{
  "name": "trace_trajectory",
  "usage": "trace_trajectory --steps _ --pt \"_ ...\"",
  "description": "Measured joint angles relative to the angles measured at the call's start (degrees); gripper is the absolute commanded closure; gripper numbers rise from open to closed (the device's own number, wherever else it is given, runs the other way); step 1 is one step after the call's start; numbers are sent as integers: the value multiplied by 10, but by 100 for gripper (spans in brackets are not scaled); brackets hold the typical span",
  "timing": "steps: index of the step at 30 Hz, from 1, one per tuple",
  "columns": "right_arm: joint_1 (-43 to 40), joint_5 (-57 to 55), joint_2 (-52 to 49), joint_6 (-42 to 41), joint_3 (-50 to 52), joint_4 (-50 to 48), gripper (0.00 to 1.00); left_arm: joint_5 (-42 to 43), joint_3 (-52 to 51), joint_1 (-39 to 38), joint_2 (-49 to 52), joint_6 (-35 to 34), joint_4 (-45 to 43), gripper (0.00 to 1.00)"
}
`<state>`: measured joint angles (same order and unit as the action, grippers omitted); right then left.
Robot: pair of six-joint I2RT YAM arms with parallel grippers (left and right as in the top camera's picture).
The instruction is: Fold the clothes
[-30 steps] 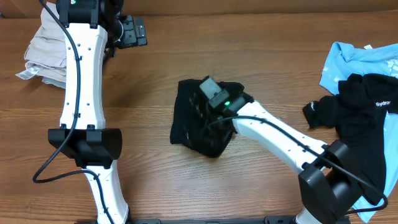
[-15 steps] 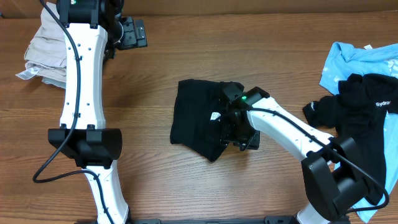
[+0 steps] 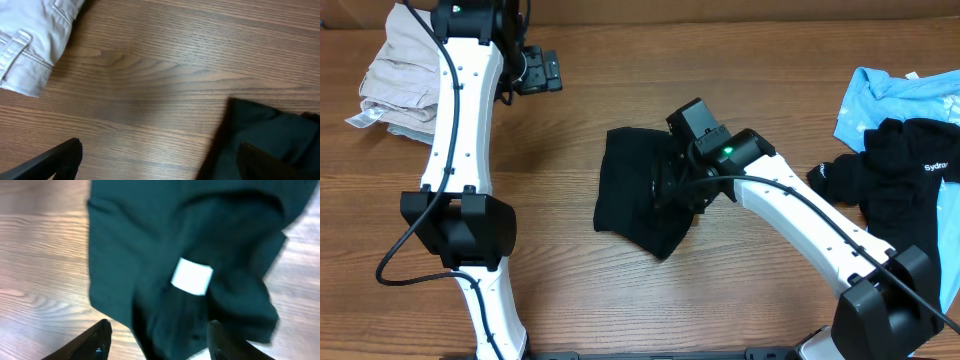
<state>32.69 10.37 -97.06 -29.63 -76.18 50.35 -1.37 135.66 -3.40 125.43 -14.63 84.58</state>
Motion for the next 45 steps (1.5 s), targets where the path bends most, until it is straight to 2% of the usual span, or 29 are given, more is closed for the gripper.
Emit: trace_trajectory --steps 8,13,23,25,27,29,37,45 --pt "33 2 -63 7 0 -80 44 7 -2 0 0 0 -6 0" --pt "42 -21 -113 -4 0 -87 45 7 -2 0 0 0 -6 0" --pt "51 -68 -144 -15 0 -90 45 7 -2 0 0 0 -6 0" --pt "54 -73 -149 -16 0 -92 53 7 -2 0 0 0 -6 0" --pt "57 -76 -150 -12 0 -91 74 7 -2 0 0 0 -6 0" --pt "56 -79 -150 -16 -1 -84 87 7 -2 0 0 0 -6 0" --pt "34 -78 -150 -19 -72 43 88 7 -2 0 0 0 -6 0" --pt "-44 -76 -119 -19 -136 209 87 7 -2 0 0 15 -6 0"
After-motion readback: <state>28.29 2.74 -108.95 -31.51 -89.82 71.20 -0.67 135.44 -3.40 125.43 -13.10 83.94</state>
